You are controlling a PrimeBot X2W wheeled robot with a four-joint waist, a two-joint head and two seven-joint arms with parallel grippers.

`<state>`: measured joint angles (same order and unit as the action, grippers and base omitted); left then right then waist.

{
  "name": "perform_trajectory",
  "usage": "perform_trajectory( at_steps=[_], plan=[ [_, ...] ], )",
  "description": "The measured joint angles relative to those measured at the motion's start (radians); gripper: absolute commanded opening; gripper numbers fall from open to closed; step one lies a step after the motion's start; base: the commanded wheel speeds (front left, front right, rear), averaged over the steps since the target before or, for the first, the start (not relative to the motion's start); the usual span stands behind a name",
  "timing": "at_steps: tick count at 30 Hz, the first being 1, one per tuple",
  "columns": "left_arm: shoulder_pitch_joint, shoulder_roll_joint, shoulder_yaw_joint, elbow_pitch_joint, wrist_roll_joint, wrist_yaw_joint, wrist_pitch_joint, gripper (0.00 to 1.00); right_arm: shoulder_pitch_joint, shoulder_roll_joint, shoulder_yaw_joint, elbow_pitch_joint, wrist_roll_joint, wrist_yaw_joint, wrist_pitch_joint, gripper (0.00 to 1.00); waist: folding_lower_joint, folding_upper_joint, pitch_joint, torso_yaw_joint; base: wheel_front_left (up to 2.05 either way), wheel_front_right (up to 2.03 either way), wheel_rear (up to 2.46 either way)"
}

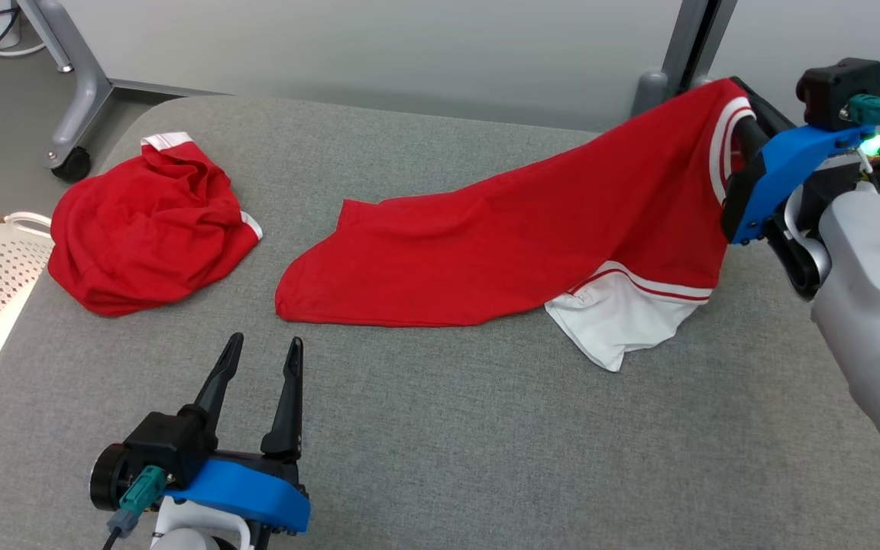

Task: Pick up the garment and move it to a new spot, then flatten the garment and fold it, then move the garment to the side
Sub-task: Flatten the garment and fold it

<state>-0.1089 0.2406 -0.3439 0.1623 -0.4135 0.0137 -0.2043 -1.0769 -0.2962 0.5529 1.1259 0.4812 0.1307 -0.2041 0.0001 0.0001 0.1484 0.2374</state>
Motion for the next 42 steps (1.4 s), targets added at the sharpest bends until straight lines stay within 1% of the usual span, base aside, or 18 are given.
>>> perform_trajectory(
  at_steps=[3, 7, 9, 11, 15, 17, 23, 28, 35, 42],
  plan=[
    [-0.001, 0.001, -0.001, 0.005, 0.0, 0.0, 0.0, 1.0, -0.001, 0.006, -0.025, 0.055, 0.001, 0.0, -0.009, 1.0, 0.0, 0.0, -0.001, 0.0, 0.0, 0.0, 0.0],
    [0.0, 0.005, -0.001, 0.012, -0.005, 0.001, 0.0, 1.0, -0.003, 0.017, -0.03, 0.104, -0.008, 0.0, -0.005, 1.0, 0.0, 0.0, -0.012, -0.006, 0.0, 0.0, 0.0],
    [0.003, 0.008, -0.002, 0.013, -0.005, 0.003, 0.0, 1.0, 0.006, 0.02, -0.043, 0.13, -0.008, 0.0, 0.044, 1.0, 0.0, 0.0, -0.022, -0.011, 0.0, 0.0, 0.0],
    [0.009, 0.01, -0.004, 0.013, -0.007, 0.004, 0.001, 1.0, 0.031, 0.016, -0.062, 0.151, -0.003, 0.0, 0.124, 1.0, -0.0002, 0.0, -0.033, -0.016, 0.0, 0.0, 0.0],
    [0.03, 0.016, -0.004, 0.008, -0.01, 0.012, 0.005, 1.0, 0.071, 0.03, -0.088, 0.159, 0.003, 0.0, 0.184, 1.0, -0.0002, 0.0, -0.052, -0.036, 0.0, 0.0, 0.0],
    [0.041, 0.021, -0.003, 0.004, -0.012, 0.016, 0.009, 1.0, 0.095, 0.048, -0.097, 0.159, 0.006, 0.0, 0.185, 1.0, -0.0001, -0.0001, -0.063, -0.045, 0.0, 0.0, 0.0],
    [0.062, 0.028, -0.001, -0.016, -0.018, 0.029, 0.012, 1.0, 0.208, 0.135, -0.101, 0.136, 0.05, 0.0, 0.183, 1.0, -0.0002, -0.0001, -0.08, -0.071, 0.0, 0.0, 0.0],
    [0.064, 0.031, 0.001, -0.033, -0.024, 0.031, 0.015, 1.0, 0.278, 0.174, -0.117, 0.133, 0.079, 0.0, 0.203, 1.0, -0.0001, 0.0, -0.065, -0.079, 0.0, 0.0, 0.0],
    [0.042, 0.033, -0.002, -0.038, -0.026, 0.032, 0.016, 1.0, 0.29, 0.218, -0.165, 0.148, 0.104, 0.0, 0.202, 1.0, 0.0, 0.0, -0.032, -0.071, 0.0, 0.0, 0.0],
    [0.028, 0.028, -0.01, -0.027, -0.029, 0.029, 0.009, 1.0, 0.255, 0.235, -0.175, 0.159, 0.035, 0.0, 0.194, 1.0, 0.0, 0.0, -0.006, -0.047, 0.0, 0.0, 0.0]
  ],
)
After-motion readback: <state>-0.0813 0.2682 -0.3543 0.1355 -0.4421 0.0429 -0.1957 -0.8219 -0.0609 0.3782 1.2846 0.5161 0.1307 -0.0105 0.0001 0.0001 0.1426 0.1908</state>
